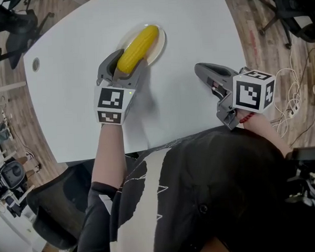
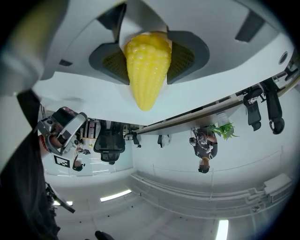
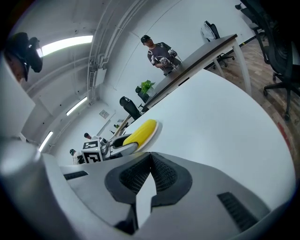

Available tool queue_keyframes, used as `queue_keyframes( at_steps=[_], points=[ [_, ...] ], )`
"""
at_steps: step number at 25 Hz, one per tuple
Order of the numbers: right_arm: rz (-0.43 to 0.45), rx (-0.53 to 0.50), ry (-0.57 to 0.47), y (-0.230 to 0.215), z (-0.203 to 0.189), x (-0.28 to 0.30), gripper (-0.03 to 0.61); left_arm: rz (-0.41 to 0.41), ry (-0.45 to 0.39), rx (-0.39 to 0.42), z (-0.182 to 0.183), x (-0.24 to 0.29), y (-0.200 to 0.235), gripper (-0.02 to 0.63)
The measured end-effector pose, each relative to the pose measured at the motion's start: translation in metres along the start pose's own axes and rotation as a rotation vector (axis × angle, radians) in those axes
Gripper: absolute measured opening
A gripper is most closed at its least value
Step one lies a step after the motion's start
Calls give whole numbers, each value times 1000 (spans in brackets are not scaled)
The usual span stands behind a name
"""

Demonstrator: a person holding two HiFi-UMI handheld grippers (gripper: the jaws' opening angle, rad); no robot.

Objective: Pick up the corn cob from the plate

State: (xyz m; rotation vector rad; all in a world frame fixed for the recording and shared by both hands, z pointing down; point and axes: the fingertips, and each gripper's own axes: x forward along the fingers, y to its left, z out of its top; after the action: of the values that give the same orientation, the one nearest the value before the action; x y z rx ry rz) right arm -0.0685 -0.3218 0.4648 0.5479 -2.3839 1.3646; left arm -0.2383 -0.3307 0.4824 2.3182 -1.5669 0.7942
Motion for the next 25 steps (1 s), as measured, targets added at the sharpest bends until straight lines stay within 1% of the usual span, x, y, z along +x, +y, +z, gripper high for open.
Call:
queue_keyframes(
  at_steps=[4,8,11,14,17,19,25],
  points=[
    [-20,-40,18,4,3,-24,15,54,3,-32,2,-9,-3,255],
    [0,-58,17,7,2,-43,15,119,-8,-82,6,-21,-11,255],
    [34,-80,35,15,-5,-52,15,170,-41,-139,7,-33,-11,254],
    [38,-115,53,25,-6,-62,15,228,-79,-178,12,-47,-9,253],
    [58,-139,56,32,-4,-70,15,284,-104,-193,21,-59,-11,252],
    [69,-141,56,34,-5,-79,15,308,-125,-197,31,-66,-17,252],
    [117,-196,59,42,0,-102,15,379,-174,-153,66,-94,-39,250]
  ],
)
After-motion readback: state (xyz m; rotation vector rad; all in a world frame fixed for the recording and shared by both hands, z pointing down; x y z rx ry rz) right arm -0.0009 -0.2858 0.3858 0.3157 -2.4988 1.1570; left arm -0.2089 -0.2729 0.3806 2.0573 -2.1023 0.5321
